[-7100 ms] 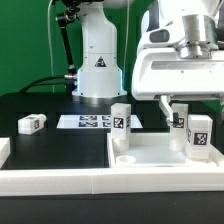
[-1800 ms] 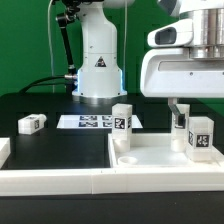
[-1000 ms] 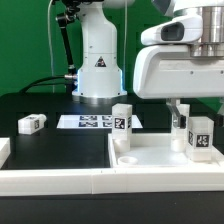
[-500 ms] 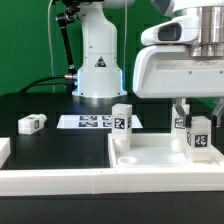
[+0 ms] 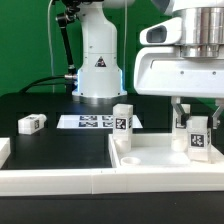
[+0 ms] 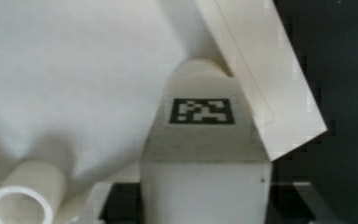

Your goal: Assemble square table

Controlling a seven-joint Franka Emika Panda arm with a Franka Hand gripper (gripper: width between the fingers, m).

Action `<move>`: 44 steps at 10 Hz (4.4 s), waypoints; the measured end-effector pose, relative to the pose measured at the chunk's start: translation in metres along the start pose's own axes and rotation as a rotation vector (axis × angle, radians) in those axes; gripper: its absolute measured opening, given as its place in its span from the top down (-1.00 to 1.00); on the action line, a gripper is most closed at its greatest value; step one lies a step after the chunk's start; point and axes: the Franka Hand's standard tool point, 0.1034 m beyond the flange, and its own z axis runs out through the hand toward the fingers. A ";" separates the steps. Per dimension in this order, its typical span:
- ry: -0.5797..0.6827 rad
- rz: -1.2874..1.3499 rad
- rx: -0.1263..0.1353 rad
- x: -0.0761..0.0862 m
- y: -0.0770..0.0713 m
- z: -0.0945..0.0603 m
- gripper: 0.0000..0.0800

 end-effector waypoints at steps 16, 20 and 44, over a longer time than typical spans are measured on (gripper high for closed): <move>-0.035 0.688 -0.027 -0.007 -0.012 0.003 -0.57; -0.002 0.238 0.013 -0.007 -0.014 0.006 -0.62; 0.022 0.179 -0.021 -0.004 -0.004 0.011 0.27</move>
Offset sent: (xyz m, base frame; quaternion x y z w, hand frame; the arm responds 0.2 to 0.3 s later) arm 0.0055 -0.0001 -0.0164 -0.0626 -0.0432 0.2024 0.9763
